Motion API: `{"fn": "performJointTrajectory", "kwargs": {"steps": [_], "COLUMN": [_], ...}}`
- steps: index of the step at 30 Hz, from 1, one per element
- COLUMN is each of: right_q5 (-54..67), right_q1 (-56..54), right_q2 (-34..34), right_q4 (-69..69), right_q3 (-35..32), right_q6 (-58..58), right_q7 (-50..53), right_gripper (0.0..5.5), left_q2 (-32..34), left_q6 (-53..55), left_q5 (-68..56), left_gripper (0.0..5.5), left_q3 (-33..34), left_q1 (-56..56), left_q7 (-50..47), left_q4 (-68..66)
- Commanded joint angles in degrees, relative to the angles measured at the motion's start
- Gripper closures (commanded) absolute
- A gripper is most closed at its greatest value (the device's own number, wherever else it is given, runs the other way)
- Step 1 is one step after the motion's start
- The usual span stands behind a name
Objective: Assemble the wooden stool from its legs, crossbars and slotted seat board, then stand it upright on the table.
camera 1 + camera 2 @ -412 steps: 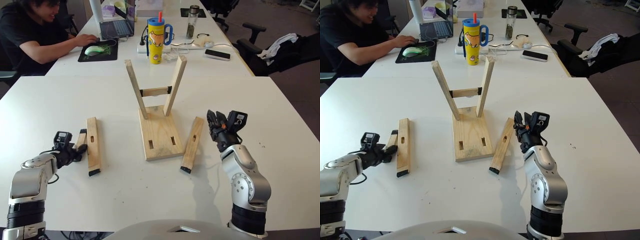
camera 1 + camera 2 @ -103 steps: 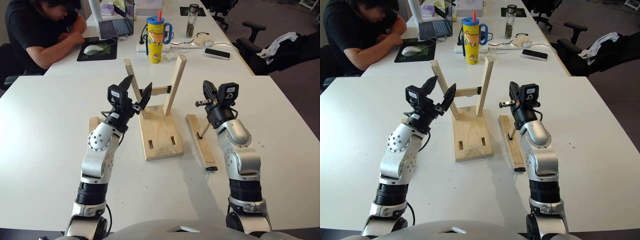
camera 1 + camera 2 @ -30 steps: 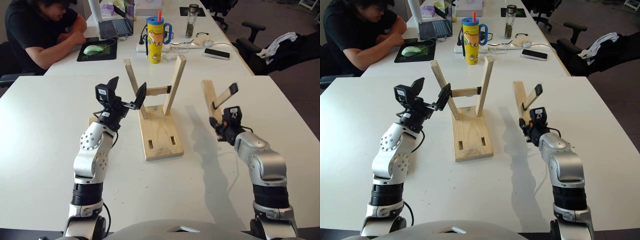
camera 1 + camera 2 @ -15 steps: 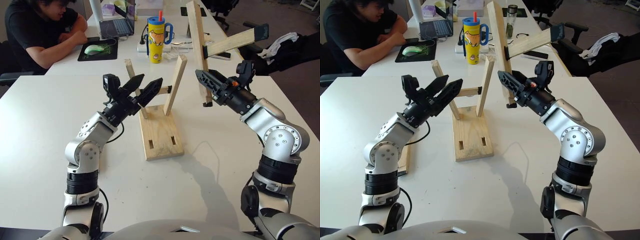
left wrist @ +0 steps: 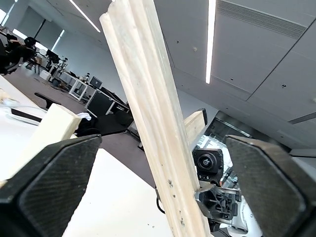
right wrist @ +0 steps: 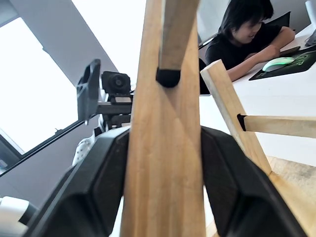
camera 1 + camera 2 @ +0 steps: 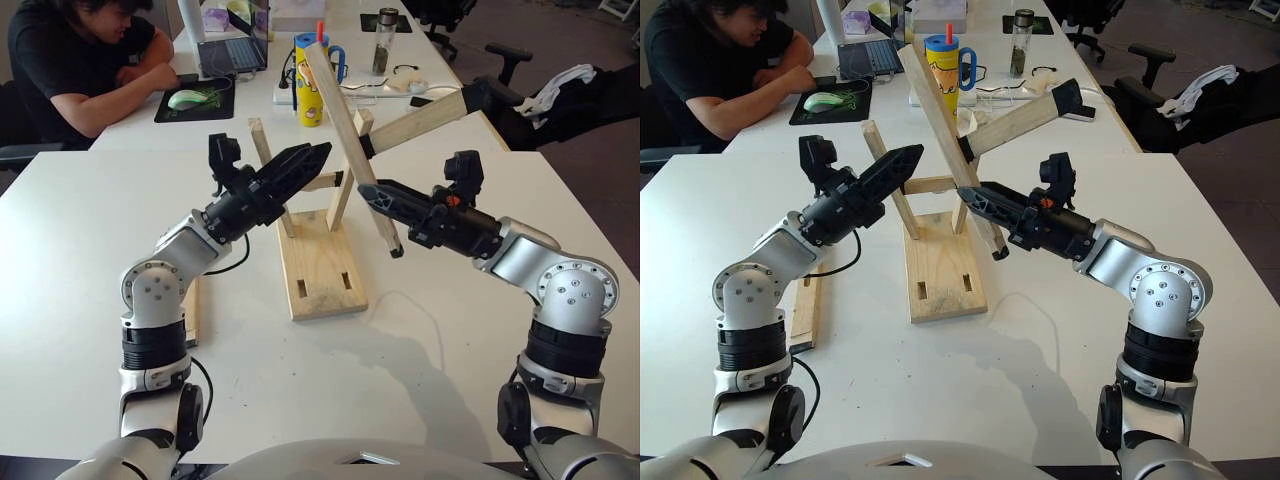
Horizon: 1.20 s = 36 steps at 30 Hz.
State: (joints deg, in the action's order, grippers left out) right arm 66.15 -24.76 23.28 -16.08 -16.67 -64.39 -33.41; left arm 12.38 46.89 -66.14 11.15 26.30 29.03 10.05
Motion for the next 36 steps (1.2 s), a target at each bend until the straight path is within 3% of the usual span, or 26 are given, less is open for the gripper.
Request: {"fn": "performJointTrajectory", "kwargs": {"steps": [1, 14, 31, 36], "right_q5": [1.5, 2.1, 1.6, -0.7], "right_q1": [-0.9, 2.5, 2.9, 1.8], "right_q2": [4.3, 12.9, 15.3, 15.5], "right_q4": [0.6, 2.5, 2.3, 3.8], "right_q3": [1.9, 6.0, 7.3, 8.3], "right_q6": [-1.8, -4.3, -4.5, -3.0], "right_q7": [-4.5, -18.4, -22.2, -22.2], "right_gripper": [3.43, 3.43, 3.43, 3.43], "left_q2": [1.2, 5.1, 10.7, 12.3], "left_q6": [3.5, 10.9, 18.8, 18.9], "left_q5": [-4.1, -10.3, -12.7, -10.9], "left_gripper": [0.84, 0.84, 3.38, 3.47], "left_q3": [0.9, 1.6, 1.2, 1.3], "left_q1": [3.2, 8.2, 10.0, 9.1], "left_q7": [0.2, 2.3, 8.4, 9.7], "left_q4": [-2.2, -6.4, -8.7, -8.4]}}
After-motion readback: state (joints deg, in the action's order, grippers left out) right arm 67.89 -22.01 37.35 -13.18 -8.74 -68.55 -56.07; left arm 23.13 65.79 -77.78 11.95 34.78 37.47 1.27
